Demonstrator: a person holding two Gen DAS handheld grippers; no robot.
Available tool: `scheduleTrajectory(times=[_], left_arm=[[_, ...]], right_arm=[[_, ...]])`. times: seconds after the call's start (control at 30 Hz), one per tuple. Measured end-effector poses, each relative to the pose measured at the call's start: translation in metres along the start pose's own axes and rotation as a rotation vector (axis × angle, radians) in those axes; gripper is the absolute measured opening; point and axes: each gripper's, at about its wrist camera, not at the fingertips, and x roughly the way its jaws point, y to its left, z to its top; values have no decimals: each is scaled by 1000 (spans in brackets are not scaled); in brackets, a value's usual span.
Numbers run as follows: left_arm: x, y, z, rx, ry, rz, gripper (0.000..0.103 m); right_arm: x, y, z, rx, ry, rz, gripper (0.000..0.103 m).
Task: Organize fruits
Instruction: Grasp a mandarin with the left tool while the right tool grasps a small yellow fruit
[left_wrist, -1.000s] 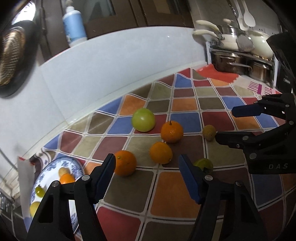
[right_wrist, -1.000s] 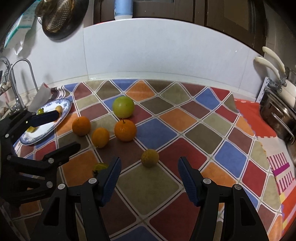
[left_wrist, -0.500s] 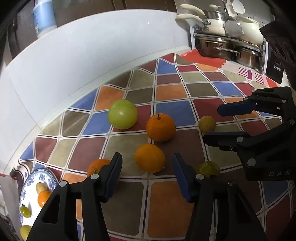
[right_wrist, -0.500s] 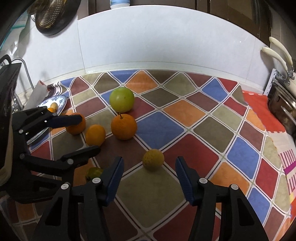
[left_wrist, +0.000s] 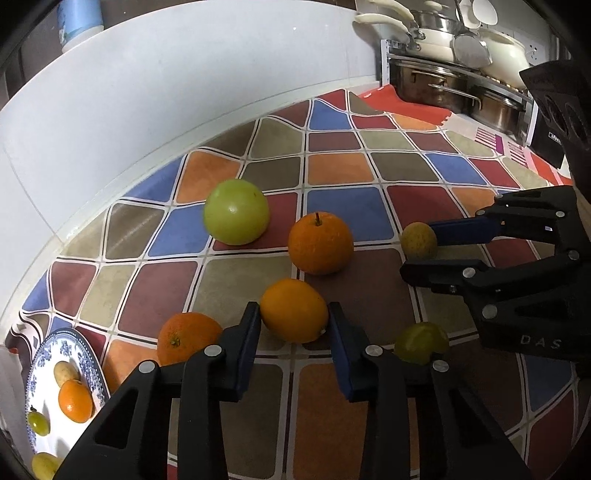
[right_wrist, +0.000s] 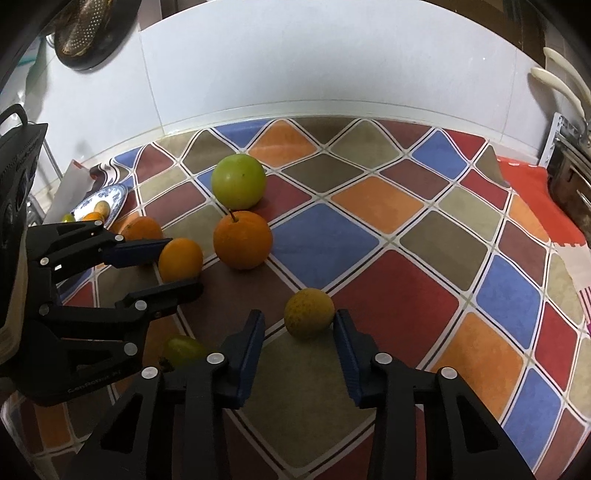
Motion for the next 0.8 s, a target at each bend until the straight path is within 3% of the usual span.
scheduleTrajectory(times=[0.1, 0.47, 0.8], left_arm=[[0, 0, 0, 1, -1, 6, 36], [-22, -1, -2, -35, -44, 30, 36], [-75, 2, -7, -124, -133, 56, 36]], right_arm=[[0, -1, 1, 3, -1, -4, 28], [-14, 6, 2, -19, -31, 1, 28], [-53, 25, 9, -57, -109, 28, 28]])
